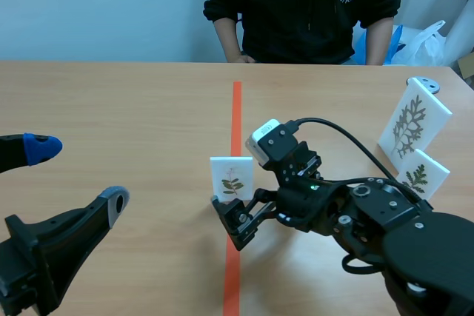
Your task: Sort the leaf by its shape. The table is split by an orange tape line. A compound leaf with several leaflets goes to the left side, a simple leaf with one blade goes to the right side. Return to the home posture when a red brick is placed on the table.
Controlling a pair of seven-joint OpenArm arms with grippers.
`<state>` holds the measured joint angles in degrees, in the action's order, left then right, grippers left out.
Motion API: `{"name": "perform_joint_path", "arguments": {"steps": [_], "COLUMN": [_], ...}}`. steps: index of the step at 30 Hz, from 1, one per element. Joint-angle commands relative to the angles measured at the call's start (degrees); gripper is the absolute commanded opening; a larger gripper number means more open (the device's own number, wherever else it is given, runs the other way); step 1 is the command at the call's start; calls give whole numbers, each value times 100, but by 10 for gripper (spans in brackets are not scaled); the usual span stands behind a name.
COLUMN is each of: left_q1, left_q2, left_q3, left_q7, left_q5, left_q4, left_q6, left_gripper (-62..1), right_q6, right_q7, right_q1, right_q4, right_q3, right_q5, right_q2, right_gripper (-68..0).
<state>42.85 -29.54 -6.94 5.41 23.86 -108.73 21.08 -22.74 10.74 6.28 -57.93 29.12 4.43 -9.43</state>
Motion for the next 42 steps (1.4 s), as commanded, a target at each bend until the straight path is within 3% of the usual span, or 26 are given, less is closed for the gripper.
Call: {"name": "perform_joint_path", "arguments": {"steps": [1, 5, 18, 29, 35, 42], "left_q1": [-17, -17, -17, -17, -20, -20], "left_q2": [11, 11, 11, 11, 11, 11], "left_q3": [-15, -15, -15, -15, -15, -15], "left_q7": [79, 79, 79, 81, 81, 81], "left_q5": [37, 37, 37, 37, 37, 37], "left_q4": [-81, -81, -81, -81, -81, -81], "left_q6": [7, 7, 7, 7, 7, 7], "left_gripper": [14, 14, 14, 14, 14, 14], "right_q6": [96, 201, 348, 358, 369, 367], "right_q7": [166, 254, 273, 291, 514, 546], "right_q1": [168, 286, 306, 306, 304, 295], "right_q4": [4, 229, 343, 343, 341, 151], "right_q3": [9, 98, 138, 138, 131, -44], "right_q5": [-55, -293, -319, -319, -319, -319], "right_q2": [48, 219, 262, 262, 260, 221], "right_gripper": [-23, -37, -370, -597, -641, -642]}}
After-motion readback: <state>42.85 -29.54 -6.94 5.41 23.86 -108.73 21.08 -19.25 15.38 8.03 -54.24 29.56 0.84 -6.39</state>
